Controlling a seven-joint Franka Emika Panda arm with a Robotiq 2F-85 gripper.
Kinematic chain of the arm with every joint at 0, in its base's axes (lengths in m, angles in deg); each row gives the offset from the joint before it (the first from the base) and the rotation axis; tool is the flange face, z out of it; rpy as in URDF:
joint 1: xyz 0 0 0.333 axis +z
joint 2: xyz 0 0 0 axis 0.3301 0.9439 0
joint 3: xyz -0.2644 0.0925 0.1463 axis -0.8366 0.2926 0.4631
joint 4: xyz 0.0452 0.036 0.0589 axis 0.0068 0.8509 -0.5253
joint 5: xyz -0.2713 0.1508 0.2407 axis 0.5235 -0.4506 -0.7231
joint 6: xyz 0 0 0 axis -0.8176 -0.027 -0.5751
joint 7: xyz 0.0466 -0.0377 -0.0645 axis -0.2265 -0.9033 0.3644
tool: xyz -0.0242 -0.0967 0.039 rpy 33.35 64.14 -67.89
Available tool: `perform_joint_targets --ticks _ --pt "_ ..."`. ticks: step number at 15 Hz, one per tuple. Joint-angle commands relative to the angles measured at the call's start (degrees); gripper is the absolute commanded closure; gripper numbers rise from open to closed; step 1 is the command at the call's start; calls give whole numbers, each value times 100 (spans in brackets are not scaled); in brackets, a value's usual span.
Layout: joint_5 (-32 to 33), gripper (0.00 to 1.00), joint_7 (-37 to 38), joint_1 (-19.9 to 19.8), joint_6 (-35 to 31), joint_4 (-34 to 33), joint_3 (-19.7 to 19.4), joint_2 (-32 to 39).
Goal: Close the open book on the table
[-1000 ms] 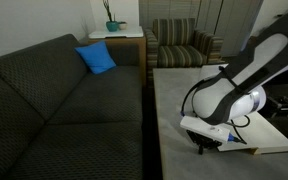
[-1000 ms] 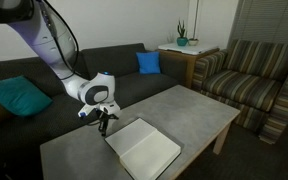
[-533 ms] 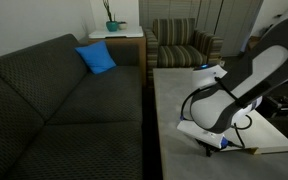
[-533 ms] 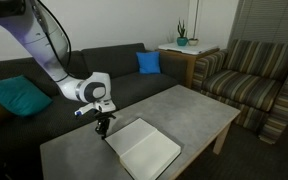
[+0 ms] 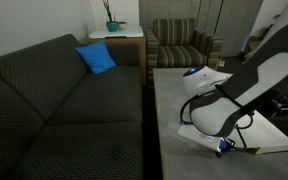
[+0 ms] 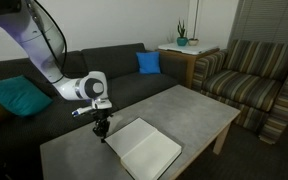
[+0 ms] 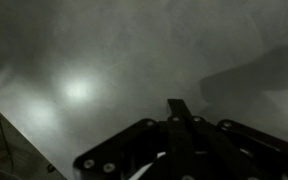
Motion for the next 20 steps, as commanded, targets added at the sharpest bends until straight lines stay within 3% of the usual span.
perform_joint_targets --ticks 1,7,20 --pt "425 100 495 182 607 -184 -186 -5" --pt "1111 100 1084 309 1298 -483 -170 -45" --pt "1705 100 1793 -110 1951 -658 -360 -47"
